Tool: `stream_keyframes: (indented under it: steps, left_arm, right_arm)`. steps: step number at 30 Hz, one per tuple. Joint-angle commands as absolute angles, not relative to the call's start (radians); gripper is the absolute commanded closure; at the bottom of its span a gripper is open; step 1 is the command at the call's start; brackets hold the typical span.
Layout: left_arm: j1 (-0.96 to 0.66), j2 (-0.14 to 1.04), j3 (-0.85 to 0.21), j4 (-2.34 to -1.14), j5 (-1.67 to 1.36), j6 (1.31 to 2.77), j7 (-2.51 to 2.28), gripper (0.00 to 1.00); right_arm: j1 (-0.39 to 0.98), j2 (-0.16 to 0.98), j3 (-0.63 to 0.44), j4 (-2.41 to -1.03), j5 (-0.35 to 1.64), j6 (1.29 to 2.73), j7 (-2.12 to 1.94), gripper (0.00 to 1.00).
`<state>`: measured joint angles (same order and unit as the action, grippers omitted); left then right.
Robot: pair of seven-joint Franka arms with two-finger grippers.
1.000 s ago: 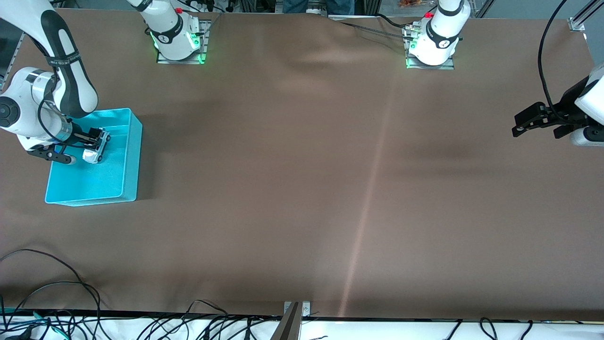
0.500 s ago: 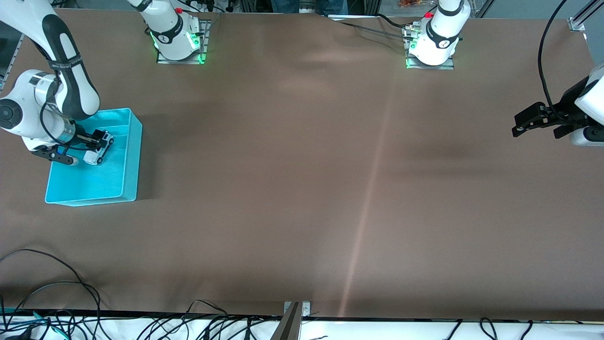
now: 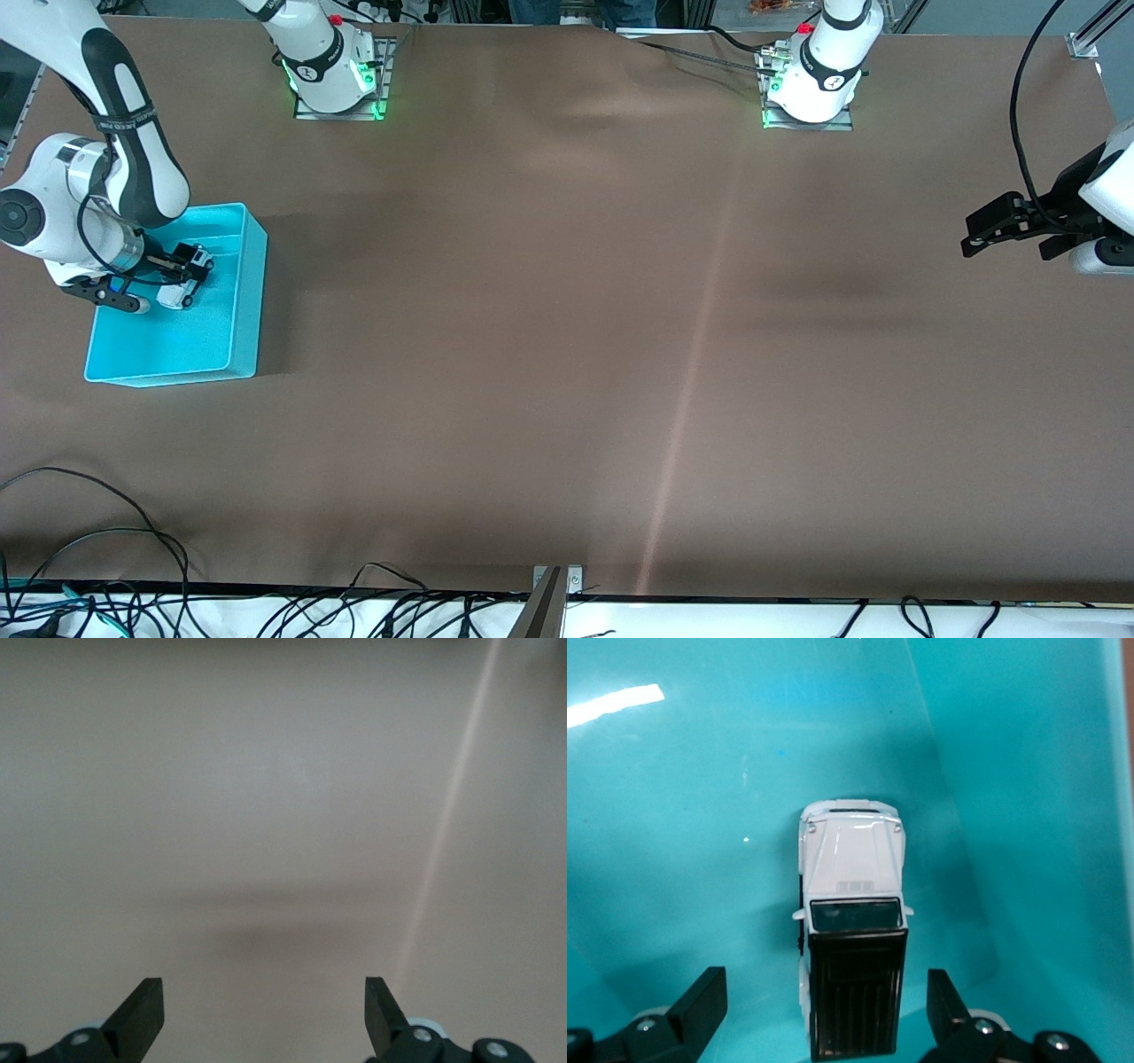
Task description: Wind and store white jeep toy
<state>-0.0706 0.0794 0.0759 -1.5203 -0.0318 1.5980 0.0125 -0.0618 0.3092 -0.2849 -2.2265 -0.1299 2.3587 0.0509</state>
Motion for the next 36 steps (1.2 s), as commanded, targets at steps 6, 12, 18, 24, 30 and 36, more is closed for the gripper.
stream_keyframes:
  steps: [6,12,18,24,30,36]
  left_arm:
    - [-0.078,0.091,0.078,-1.496,-0.005,1.578,0.031,0.0]
    - [-0.078,0.091,0.078,-1.496,-0.005,1.578,0.031,0.0]
    - [-0.078,0.091,0.078,-1.496,-0.005,1.578,0.031,0.0]
    - [-0.078,0.091,0.078,-1.496,-0.005,1.578,0.031,0.0]
    - [-0.078,0.091,0.078,-1.496,-0.005,1.578,0.031,0.0]
    - [-0.078,0.091,0.078,-1.496,-0.005,1.578,0.031,0.0]
  right_arm:
    - [-0.061,0.183,-0.278,-2.217,-0.115,2.25,0.055,0.0]
    - [-0.061,0.109,-0.278,-2.21,-0.114,2.204,0.054,0.0]
    - [-0.061,0.057,-0.229,-2.197,-0.114,2.189,0.066,0.0]
    - [-0.061,0.026,-0.178,-2.161,-0.115,2.177,0.216,0.0]
    - [-0.063,-0.031,-0.149,-2.105,-0.117,2.053,0.221,0.0]
    - [-0.063,-0.083,-0.1,-2.051,-0.112,1.944,0.219,0.0]
